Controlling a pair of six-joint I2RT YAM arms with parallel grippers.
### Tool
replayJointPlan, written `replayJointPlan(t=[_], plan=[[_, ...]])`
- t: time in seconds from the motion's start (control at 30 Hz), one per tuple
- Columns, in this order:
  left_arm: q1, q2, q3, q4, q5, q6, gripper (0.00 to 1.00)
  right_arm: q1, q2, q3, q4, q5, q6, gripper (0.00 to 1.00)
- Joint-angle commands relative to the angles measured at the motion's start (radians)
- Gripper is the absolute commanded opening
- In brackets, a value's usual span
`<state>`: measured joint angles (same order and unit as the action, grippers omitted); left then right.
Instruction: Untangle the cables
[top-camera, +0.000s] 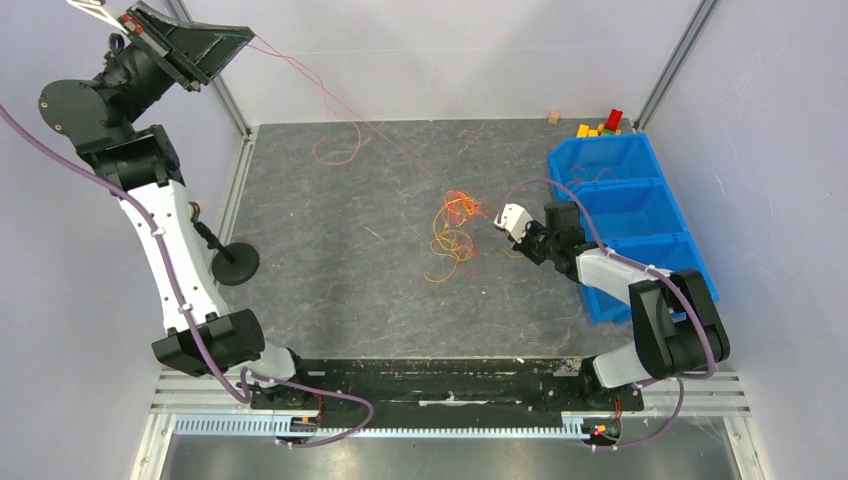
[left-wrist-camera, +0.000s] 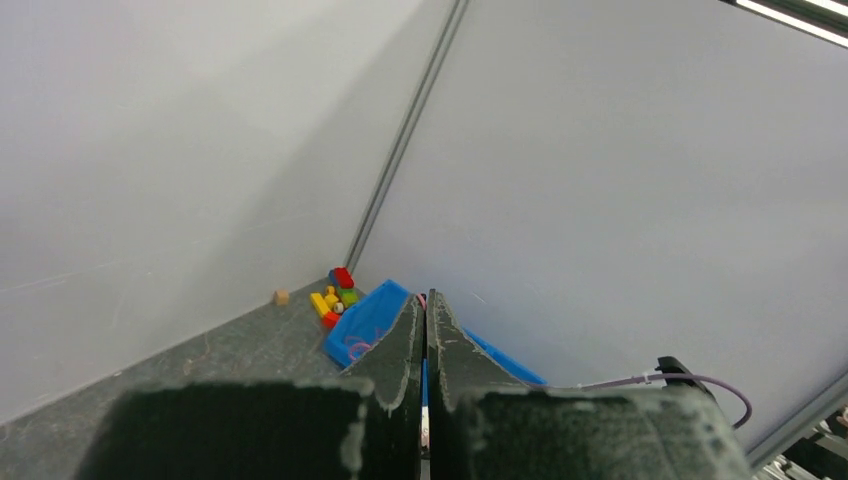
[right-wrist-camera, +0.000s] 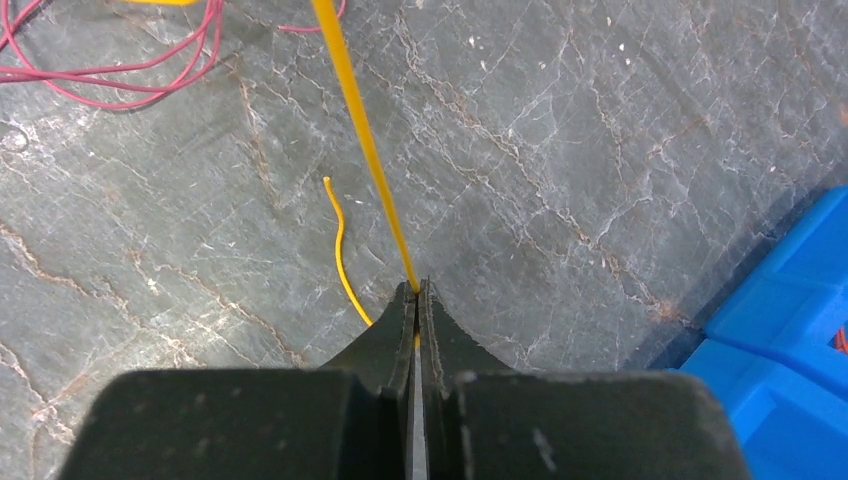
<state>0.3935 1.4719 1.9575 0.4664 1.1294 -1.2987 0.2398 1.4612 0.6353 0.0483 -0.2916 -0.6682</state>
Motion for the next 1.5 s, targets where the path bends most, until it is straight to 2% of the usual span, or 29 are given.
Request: replayJointPlan(t=[0.0, 0.07, 0.17, 0.23, 0.33, 0.43, 0.5, 0.53, 0.67, 0.77, 0.9, 1.1, 1.3, 1.47], plan=[[0.069, -0.009, 0.090, 0.099, -0.214, -0.064, 0.02, -0.045, 0.047, -0.055, -0.153, 0.133, -0.039, 0.00], [0.104, -0.008, 0.119, 0.070, -0.226, -0.036, 0.02, -0.055, 0.047, -0.060, -0.161, 0.133, -0.050, 0.00], [0.115, 0.008, 0.123, 0.100, -0.222, -0.106, 0.02, -0.060, 0.037, -0.047, -0.194, 0.099, -0.045, 0.00], [0.038, -0.028, 0.041, 0.111, -0.192, -0.086, 0.02, -0.059, 0.030, 0.025, -0.280, -0.001, -0.021, 0.02], [-0.101, -0.107, -0.129, 0.115, -0.137, -0.023, 0.02, -0.059, -0.016, 0.138, -0.352, -0.178, 0.093, 0.30], [-0.245, -0.198, -0.275, -0.016, -0.131, 0.129, 0.02, -0.046, -0.105, 0.209, -0.305, -0.305, 0.225, 0.73], [-0.321, -0.242, -0.348, -0.121, -0.135, 0.243, 0.02, -0.019, -0.137, 0.261, -0.279, -0.331, 0.291, 0.85], [-0.348, -0.258, -0.377, -0.143, -0.139, 0.276, 0.02, 0.000, -0.139, 0.297, -0.280, -0.335, 0.312, 0.87], [-0.380, -0.289, -0.472, -0.160, -0.124, 0.321, 0.02, 0.076, -0.082, 0.423, -0.315, -0.374, 0.391, 0.92], [-0.381, -0.303, -0.503, -0.160, -0.105, 0.341, 0.02, 0.157, -0.022, 0.442, -0.271, -0.376, 0.461, 0.92], [-0.381, -0.328, -0.537, -0.190, -0.083, 0.386, 0.02, 0.277, 0.070, 0.428, -0.121, -0.295, 0.546, 0.91], [-0.381, -0.364, -0.540, -0.362, -0.093, 0.553, 0.02, 0.413, 0.243, 0.511, -0.084, -0.173, 0.557, 0.90], [-0.381, -0.368, -0.546, -0.388, -0.092, 0.583, 0.02, 0.418, 0.228, 0.509, -0.130, -0.111, 0.512, 0.92], [-0.381, -0.352, -0.547, -0.381, -0.093, 0.580, 0.02, 0.368, 0.177, 0.477, -0.250, -0.201, 0.361, 0.87]])
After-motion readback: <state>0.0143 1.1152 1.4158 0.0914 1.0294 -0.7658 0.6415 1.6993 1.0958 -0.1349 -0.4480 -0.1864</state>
